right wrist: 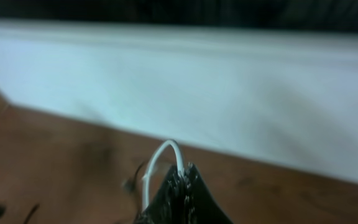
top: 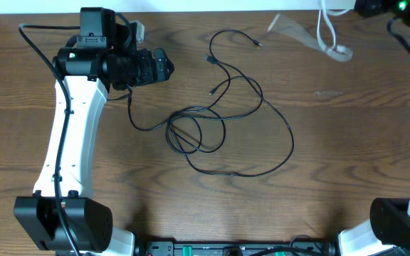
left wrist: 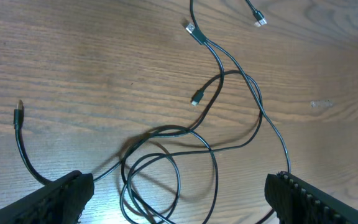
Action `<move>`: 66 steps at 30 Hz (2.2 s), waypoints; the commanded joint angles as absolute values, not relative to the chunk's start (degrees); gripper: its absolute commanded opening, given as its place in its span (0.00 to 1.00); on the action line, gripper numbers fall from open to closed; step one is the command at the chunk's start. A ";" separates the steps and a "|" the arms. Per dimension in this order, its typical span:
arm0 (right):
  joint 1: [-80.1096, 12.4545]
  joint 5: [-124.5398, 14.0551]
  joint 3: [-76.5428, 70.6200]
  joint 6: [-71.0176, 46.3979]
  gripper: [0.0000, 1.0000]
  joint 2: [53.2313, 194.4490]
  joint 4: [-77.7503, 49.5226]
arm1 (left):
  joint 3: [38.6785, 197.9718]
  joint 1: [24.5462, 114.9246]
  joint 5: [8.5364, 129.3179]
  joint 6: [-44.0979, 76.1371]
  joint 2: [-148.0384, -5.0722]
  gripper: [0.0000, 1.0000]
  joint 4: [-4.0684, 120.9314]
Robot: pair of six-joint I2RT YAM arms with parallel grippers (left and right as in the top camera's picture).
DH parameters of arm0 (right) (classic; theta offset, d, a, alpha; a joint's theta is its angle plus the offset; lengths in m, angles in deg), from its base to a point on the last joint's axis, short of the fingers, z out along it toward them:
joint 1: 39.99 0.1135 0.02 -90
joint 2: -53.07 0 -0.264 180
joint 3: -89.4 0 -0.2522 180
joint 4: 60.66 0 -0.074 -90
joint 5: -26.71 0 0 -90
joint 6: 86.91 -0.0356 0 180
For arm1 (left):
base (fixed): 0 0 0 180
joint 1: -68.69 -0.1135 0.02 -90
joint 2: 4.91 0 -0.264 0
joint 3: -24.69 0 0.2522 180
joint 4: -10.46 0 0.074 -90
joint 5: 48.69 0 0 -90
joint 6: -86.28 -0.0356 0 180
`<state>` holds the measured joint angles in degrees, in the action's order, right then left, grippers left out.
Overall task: Untangle cables
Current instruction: 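Lift the white cable with the right gripper and carry it off the back right, then release the white cable off the table and return the right gripper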
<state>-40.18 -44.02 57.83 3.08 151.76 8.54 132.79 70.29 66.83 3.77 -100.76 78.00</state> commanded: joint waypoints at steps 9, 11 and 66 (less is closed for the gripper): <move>-45.31 -59.32 59.19 2.99 0.01 155.61 4.48 | 133.28 70.01 66.70 3.44 -99.54 0.95 78.42; -47.26 -59.34 59.19 3.41 0.01 157.99 4.08 | 133.28 70.01 66.70 3.44 -99.54 0.95 78.42; -60.88 -36.85 59.17 1.46 0.99 183.02 10.46 | 133.28 70.05 66.72 3.46 -99.65 0.95 78.40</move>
